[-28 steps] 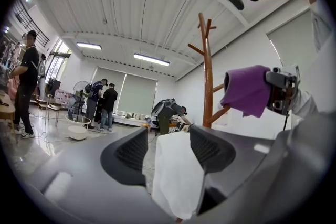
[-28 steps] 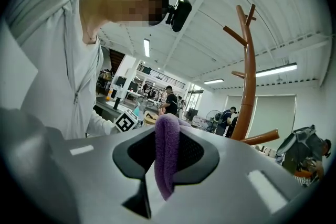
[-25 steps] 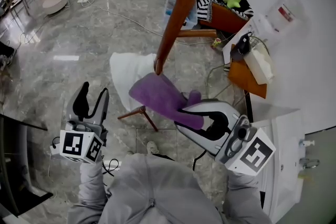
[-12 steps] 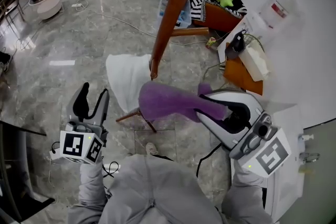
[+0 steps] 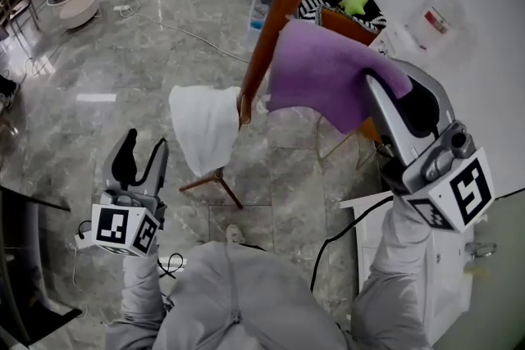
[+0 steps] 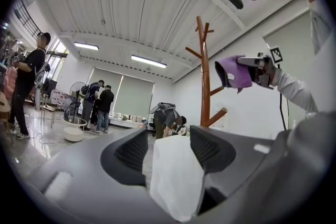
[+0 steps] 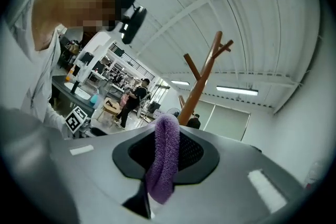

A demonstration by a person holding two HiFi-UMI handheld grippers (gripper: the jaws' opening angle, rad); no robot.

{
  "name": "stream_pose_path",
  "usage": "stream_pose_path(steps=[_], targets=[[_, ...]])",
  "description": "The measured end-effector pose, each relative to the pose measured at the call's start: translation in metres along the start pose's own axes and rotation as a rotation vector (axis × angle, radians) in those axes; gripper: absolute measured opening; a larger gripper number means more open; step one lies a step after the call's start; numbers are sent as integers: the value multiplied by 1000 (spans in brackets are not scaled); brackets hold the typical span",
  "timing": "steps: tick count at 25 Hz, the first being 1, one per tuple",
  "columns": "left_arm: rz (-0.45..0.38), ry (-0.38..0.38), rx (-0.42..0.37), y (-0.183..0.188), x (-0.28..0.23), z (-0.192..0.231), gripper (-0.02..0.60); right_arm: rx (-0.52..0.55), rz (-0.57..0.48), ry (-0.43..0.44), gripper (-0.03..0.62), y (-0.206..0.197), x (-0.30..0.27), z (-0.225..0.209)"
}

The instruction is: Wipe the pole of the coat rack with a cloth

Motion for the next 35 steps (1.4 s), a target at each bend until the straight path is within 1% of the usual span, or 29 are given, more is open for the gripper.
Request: stream_pose_path(steps=[2,4,5,6,8,10,13,16,18,21,26,35], targets=[[0,1,2,-1,1,2,272,-13,118,-18,64,-15,-12,-18],[0,2,4,-2,3,3,272,29,280,-46,63,-33,-27,-32],[1,4,5,-2,4,4,272,48,344,-49,63,-40,-34,-36],[1,6,6,-2,4,5,272,57,386,-43,63,-45,-40,-39],[2,9,7,-2,3,6,272,68,434,-22,63,-49,-52,-44],[3,10,8,-2,2,7,272,107,489,-13,63,-50,-64,-46],[4,11,12,-3,1,6,272,191,593,-3,63,-50,-82,-44],[2,11,15,-5,0,5,272,313,719,-4,64,-55,-93,-39],[1,12,17,-6,0,6,272,382,782,-5,63,-59,-97,-36],[-8,13,18,-8,1,7,272,409,809,-2,63,-59,-97,-34],[0,16,21,-5,1,9,272,372,796,-5,63,-57,-90,-38],[-4,4,16,-5,-3,7,272,362,813,-52,63,-57,-72,-49]])
Point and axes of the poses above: the fingertips, and each gripper's own axes: x backward along the fingers, z to its left, y out of its top, the point moved 6 cm from there along x, backward along the fingers, and after that the axes turned 12 degrees about y, right-handed, at the moved point
